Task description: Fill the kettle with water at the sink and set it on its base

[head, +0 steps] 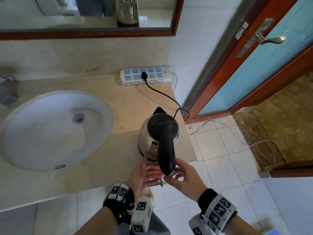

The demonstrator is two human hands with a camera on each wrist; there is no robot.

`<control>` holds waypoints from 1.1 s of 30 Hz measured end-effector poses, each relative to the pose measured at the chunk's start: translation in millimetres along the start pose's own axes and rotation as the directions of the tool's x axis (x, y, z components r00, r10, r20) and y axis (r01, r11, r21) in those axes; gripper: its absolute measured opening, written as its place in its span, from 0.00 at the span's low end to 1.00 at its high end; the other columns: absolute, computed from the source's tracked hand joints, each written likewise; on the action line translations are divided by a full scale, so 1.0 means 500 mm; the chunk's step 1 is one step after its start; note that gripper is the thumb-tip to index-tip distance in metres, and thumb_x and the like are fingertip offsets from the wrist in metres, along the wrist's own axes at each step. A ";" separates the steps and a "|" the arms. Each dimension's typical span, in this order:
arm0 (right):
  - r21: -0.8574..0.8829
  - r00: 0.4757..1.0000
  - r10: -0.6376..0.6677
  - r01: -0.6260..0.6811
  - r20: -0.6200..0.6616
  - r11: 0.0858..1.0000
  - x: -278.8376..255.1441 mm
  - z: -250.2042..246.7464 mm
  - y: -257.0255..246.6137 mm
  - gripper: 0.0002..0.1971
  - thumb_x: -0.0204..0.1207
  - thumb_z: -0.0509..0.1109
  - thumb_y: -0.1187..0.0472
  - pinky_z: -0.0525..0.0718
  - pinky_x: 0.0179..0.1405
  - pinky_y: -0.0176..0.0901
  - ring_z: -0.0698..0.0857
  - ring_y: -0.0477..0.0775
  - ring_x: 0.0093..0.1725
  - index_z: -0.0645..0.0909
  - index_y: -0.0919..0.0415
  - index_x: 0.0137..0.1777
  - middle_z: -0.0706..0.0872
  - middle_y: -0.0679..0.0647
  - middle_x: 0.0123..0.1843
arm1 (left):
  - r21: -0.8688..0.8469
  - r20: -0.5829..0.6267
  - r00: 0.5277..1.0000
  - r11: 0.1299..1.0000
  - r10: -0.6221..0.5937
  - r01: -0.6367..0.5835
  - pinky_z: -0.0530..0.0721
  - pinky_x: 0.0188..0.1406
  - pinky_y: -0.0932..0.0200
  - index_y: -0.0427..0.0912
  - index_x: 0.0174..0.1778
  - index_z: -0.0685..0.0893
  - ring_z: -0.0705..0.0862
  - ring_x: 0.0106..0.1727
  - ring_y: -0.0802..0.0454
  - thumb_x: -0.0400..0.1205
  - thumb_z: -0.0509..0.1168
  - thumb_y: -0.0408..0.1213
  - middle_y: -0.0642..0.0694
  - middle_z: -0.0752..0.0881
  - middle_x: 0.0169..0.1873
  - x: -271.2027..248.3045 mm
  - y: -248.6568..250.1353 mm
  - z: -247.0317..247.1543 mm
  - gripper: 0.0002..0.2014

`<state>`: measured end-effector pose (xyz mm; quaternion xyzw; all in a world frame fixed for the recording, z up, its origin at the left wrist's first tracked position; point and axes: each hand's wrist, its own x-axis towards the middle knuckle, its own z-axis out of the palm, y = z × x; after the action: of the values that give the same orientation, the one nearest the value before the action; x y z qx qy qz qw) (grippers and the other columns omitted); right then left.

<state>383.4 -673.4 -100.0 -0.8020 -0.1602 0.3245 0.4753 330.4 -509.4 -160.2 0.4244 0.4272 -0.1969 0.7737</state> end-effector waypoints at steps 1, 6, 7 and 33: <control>-0.106 0.996 -0.069 0.063 -0.060 0.992 -0.012 -0.007 0.011 0.17 0.66 0.73 0.55 0.87 0.37 0.42 0.88 0.51 0.38 0.83 0.52 0.56 0.86 0.47 0.51 | 0.062 -0.010 1.000 0.998 0.007 -0.006 0.86 0.57 0.44 0.37 0.45 0.89 0.91 0.46 0.41 0.88 0.53 0.55 0.36 0.93 0.42 -0.007 0.004 -0.011 0.27; -0.677 0.998 0.022 0.026 0.062 0.735 -0.029 -0.003 0.075 0.25 0.74 0.61 0.56 0.80 0.41 0.41 0.82 0.48 0.38 0.70 0.42 0.72 0.83 0.43 0.52 | 0.722 0.053 0.906 0.611 0.420 -0.325 0.85 0.51 0.39 0.43 0.40 0.85 0.86 0.37 0.44 0.82 0.62 0.45 0.42 0.89 0.34 -0.019 0.004 -0.108 0.12; -0.733 0.994 0.060 0.028 0.094 0.680 -0.027 0.006 0.080 0.29 0.75 0.60 0.57 0.81 0.43 0.44 0.85 0.53 0.42 0.63 0.41 0.76 0.84 0.45 0.54 | 0.859 0.118 0.904 0.415 0.412 -0.301 0.86 0.51 0.43 0.42 0.46 0.86 0.88 0.42 0.42 0.84 0.62 0.45 0.41 0.90 0.39 -0.027 0.007 -0.118 0.11; -0.851 0.981 0.167 -0.003 0.100 0.525 -0.034 0.087 0.065 0.37 0.77 0.56 0.58 0.81 0.41 0.48 0.83 0.59 0.37 0.43 0.38 0.82 0.87 0.53 0.43 | 0.934 0.249 0.931 -0.319 0.268 -0.158 0.82 0.54 0.51 0.42 0.62 0.80 0.86 0.57 0.41 0.87 0.54 0.45 0.41 0.88 0.56 -0.058 0.027 -0.100 0.16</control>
<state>340.0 -670.8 -136.7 -0.9078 -0.2976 0.2956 -0.0051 298.8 -462.4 -143.4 0.9443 0.0423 -0.2967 0.1359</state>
